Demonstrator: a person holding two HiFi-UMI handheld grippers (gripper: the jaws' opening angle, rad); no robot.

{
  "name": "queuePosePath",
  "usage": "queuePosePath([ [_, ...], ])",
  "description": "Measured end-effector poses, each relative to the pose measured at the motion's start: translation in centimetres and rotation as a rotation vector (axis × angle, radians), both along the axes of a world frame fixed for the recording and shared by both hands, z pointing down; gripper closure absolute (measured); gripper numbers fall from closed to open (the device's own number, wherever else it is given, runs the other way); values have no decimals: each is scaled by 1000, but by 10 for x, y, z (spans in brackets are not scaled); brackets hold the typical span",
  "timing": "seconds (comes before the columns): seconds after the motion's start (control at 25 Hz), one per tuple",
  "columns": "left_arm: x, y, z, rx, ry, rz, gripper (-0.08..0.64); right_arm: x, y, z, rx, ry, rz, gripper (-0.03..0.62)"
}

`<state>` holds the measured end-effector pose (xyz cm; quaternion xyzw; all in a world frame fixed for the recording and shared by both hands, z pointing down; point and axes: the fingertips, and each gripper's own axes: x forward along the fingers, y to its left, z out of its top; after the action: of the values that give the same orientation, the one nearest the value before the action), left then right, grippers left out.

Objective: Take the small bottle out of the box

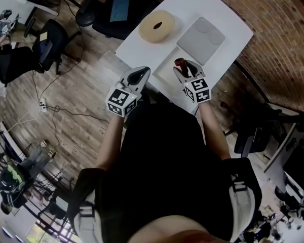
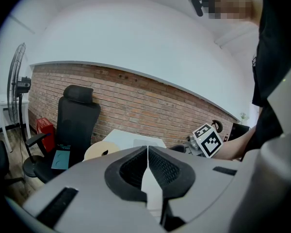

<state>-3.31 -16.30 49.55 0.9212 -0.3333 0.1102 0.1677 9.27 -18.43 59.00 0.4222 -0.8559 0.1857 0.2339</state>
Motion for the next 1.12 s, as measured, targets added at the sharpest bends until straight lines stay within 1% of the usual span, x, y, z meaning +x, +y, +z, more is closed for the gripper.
queuePosePath([
  [0.2,3,6,2,-5,-6,-15,535,4,4,1,1,-6,-9,373],
  [0.48,6,14,4,-14,-13,-6,535,9,11,-2,4,-12,6,373],
  [0.64,12,8,-2,9,-14,14,535,18,7,-3,18,-4,21,373],
  [0.92,4,4,-7,35,-41,53,535,18,5,-8,32,-10,72,373],
  [1.12,14,1,-13,45,-43,91,535,26,13,-9,26,-19,110,373],
])
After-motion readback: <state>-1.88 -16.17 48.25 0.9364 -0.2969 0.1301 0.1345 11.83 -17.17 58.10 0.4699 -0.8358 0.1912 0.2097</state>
